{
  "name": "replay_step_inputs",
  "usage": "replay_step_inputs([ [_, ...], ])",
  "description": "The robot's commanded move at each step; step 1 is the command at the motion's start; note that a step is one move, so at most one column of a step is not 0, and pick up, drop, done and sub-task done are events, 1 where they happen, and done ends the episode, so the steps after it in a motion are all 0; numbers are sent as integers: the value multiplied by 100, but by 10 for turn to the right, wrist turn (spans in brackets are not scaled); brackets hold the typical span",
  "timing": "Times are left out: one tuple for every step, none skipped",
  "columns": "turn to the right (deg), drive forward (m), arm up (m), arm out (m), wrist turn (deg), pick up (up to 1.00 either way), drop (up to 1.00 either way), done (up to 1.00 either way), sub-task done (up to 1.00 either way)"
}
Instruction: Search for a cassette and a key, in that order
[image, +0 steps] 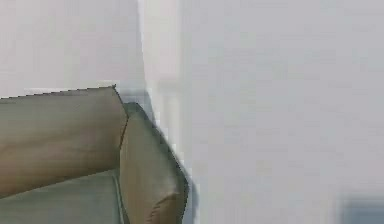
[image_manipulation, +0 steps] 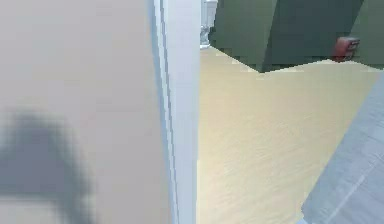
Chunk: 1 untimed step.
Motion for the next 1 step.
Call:
replay_step_inputs([
  [-450, 0, 0, 0, 0, 0, 0, 0, 0],
])
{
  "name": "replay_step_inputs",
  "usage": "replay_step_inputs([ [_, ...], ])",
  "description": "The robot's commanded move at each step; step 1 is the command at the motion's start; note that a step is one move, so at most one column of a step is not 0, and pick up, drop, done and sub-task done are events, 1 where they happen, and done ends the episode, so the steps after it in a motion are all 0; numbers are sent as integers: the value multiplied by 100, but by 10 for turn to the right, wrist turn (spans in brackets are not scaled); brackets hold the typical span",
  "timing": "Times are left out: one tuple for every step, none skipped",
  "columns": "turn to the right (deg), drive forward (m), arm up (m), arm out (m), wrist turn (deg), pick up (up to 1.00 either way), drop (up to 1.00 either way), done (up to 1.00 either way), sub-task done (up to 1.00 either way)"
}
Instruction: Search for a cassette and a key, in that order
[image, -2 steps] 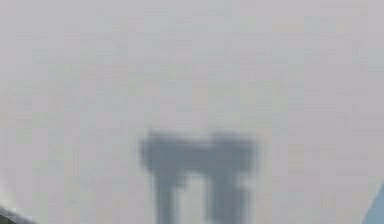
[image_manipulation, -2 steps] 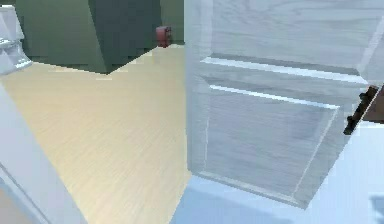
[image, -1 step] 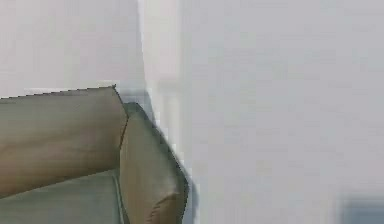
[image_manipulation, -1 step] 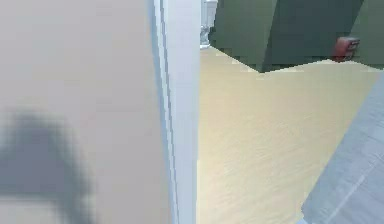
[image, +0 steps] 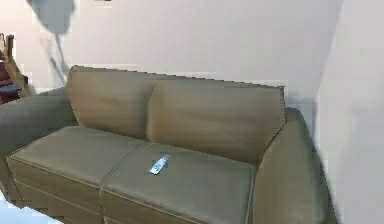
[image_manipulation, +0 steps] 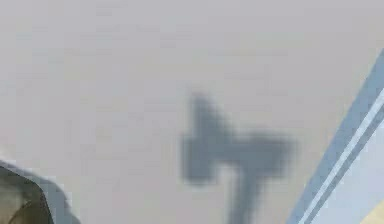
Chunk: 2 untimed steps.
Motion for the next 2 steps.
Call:
replay_step_inputs([
  [-450, 0, 0, 0, 0, 0, 0, 0, 0],
  [-210, 0, 0, 0, 0, 0, 0, 0, 0],
])
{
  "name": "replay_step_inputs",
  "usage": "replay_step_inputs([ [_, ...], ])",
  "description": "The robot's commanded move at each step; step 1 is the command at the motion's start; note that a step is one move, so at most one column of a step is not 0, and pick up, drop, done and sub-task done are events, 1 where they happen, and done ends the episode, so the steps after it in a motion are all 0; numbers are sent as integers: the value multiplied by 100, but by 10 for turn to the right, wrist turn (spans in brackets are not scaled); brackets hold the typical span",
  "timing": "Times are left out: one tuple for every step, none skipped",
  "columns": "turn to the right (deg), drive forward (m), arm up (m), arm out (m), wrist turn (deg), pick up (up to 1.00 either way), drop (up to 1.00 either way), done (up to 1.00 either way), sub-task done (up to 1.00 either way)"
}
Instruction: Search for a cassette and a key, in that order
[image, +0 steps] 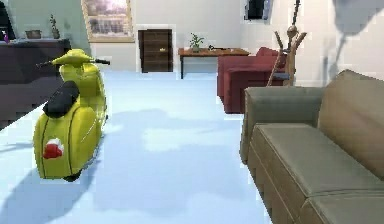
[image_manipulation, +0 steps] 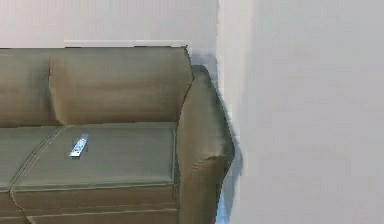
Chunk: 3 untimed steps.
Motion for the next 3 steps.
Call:
replay_step_inputs([
  [0, 30, 0, 0, 0, 0, 0, 0, 0],
  [-450, 0, 0, 0, 0, 0, 0, 0, 0],
  [-210, 0, 0, 0, 0, 0, 0, 0, 0],
])
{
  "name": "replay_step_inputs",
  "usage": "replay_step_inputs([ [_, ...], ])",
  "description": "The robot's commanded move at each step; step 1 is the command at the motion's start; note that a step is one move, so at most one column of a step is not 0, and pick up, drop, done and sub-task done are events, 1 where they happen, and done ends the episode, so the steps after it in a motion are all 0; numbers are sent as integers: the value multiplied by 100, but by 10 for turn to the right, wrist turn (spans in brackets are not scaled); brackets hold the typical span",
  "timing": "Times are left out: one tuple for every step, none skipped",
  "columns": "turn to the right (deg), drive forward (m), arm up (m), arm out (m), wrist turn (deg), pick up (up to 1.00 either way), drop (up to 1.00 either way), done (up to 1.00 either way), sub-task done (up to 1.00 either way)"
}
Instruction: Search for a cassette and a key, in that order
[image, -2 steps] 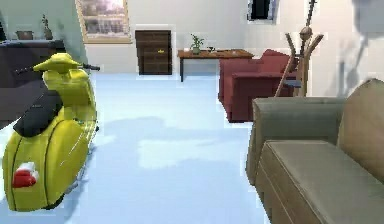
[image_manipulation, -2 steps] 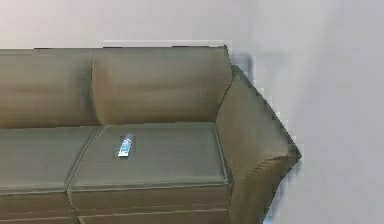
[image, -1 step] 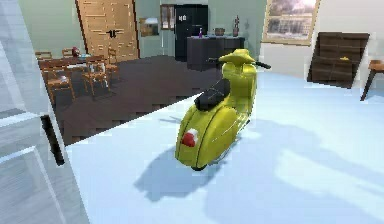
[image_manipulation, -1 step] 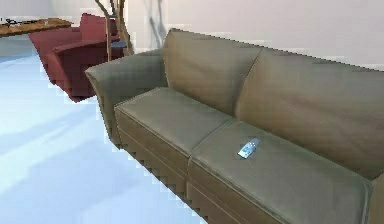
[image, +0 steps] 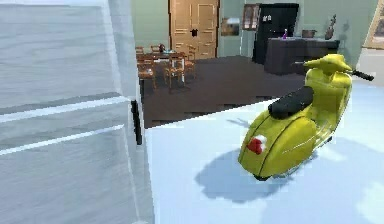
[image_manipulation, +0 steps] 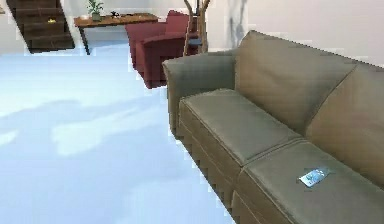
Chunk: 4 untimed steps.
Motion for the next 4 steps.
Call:
replay_step_inputs([
  [0, 30, 0, 0, 0, 0, 0, 0, 0],
  [-450, 0, 0, 0, 0, 0, 0, 0, 0],
  [-390, 0, 0, 0, 0, 0, 0, 0, 0],
  [-30, 0, 0, 0, 0, 0, 0, 0, 0],
])
